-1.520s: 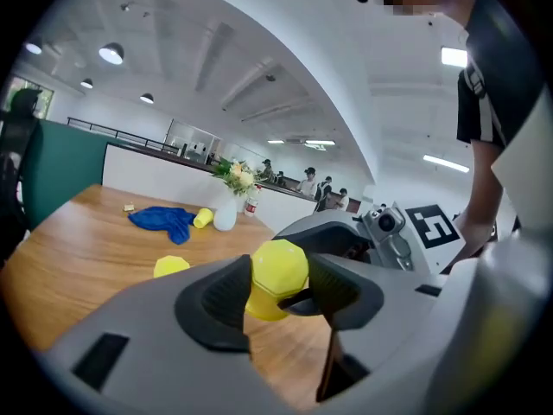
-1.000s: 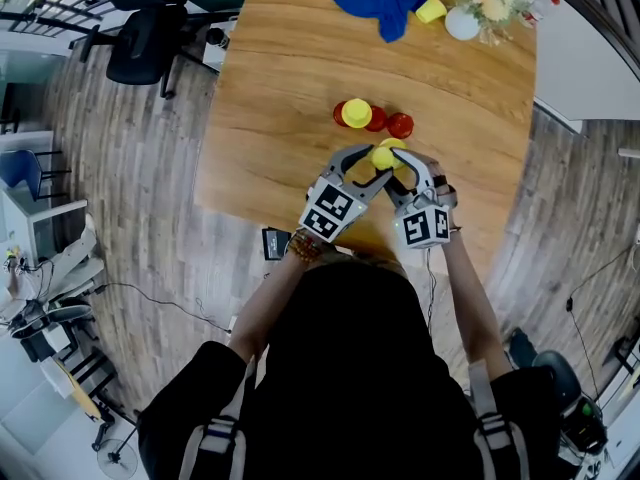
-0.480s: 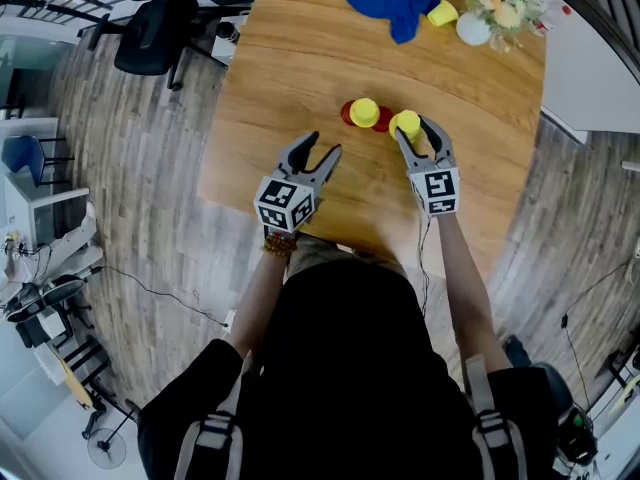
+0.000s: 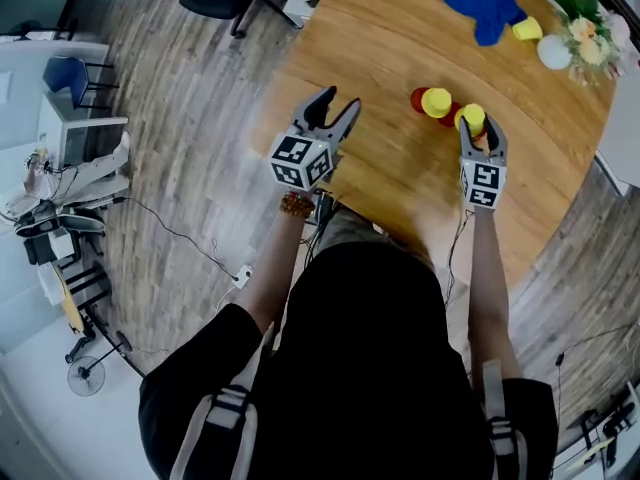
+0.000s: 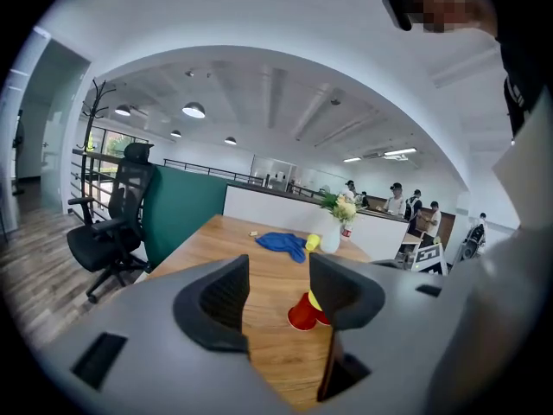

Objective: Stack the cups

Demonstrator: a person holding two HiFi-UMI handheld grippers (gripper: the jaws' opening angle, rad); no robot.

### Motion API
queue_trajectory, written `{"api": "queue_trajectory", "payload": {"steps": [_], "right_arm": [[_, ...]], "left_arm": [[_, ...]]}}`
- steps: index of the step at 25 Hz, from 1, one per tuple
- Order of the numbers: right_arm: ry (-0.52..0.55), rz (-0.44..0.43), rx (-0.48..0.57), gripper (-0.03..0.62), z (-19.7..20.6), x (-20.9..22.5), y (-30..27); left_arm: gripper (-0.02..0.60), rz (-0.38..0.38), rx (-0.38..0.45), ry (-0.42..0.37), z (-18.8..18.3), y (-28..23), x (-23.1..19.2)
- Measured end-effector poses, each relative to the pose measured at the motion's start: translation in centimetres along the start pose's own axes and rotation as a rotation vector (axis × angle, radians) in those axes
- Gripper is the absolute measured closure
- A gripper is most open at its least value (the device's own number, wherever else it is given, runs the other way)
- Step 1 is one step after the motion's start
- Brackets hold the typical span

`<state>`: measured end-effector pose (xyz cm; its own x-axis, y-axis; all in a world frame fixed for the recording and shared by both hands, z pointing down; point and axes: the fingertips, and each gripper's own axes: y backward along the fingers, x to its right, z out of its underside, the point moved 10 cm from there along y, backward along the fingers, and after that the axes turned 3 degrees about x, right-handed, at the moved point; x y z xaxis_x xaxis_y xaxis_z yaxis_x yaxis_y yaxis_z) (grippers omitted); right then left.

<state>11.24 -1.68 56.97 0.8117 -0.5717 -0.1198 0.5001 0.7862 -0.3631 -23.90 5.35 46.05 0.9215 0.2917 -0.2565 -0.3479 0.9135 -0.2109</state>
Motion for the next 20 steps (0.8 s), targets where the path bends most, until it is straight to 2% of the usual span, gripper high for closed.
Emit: {"api": "queue_trajectory", "payload": {"steps": [20], "right_arm": [[-0.036, 0.073, -0.007, 0.364, 0.9, -0.7, 0.5]], "left_arm": [[0.341, 0.108, -0.036, 0.008, 1.6, -2.4, 3.1]]}}
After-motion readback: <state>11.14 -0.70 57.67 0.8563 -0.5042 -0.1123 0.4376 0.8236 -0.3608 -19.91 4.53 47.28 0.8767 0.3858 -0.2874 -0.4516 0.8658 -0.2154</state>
